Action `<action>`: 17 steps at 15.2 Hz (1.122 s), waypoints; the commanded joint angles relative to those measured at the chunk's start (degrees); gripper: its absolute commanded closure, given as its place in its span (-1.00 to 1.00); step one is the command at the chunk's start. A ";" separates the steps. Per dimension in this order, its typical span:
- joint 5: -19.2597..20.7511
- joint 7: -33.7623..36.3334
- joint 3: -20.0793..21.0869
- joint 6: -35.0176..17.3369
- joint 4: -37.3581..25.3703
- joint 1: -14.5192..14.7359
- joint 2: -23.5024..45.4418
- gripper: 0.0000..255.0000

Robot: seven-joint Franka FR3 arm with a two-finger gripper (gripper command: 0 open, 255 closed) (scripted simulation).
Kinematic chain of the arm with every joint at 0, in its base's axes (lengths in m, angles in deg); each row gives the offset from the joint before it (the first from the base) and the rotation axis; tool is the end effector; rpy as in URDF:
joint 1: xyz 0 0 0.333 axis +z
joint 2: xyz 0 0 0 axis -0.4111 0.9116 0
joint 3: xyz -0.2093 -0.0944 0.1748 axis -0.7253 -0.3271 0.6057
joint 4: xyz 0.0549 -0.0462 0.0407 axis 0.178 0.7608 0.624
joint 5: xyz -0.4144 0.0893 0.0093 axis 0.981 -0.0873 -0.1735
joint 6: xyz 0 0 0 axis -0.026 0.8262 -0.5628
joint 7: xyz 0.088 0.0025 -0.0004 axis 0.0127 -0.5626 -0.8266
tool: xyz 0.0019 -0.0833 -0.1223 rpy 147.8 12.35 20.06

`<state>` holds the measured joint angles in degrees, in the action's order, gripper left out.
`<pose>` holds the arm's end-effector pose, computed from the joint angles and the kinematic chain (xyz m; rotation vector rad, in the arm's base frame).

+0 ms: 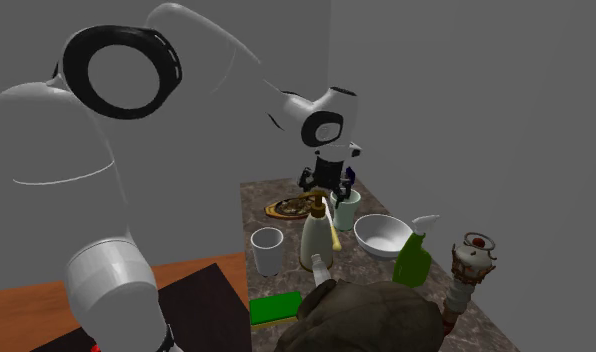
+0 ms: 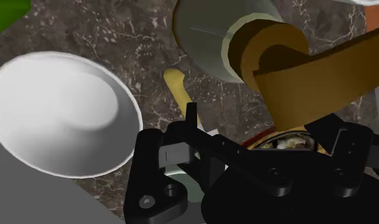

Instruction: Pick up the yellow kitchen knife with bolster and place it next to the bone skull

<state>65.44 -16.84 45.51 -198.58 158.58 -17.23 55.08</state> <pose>0.5699 0.0215 0.3100 -2.8690 -0.9066 0.0010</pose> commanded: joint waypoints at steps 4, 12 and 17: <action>-3.94 -7.20 1.37 -2.60 -7.29 0.16 10.67 -1.00; -7.35 -15.33 5.24 -1.96 -23.95 -0.12 27.75 -1.00; -7.68 -18.75 7.76 0.51 -37.10 0.24 38.91 -1.00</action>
<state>57.81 -34.65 52.77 -198.55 124.31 -16.96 91.47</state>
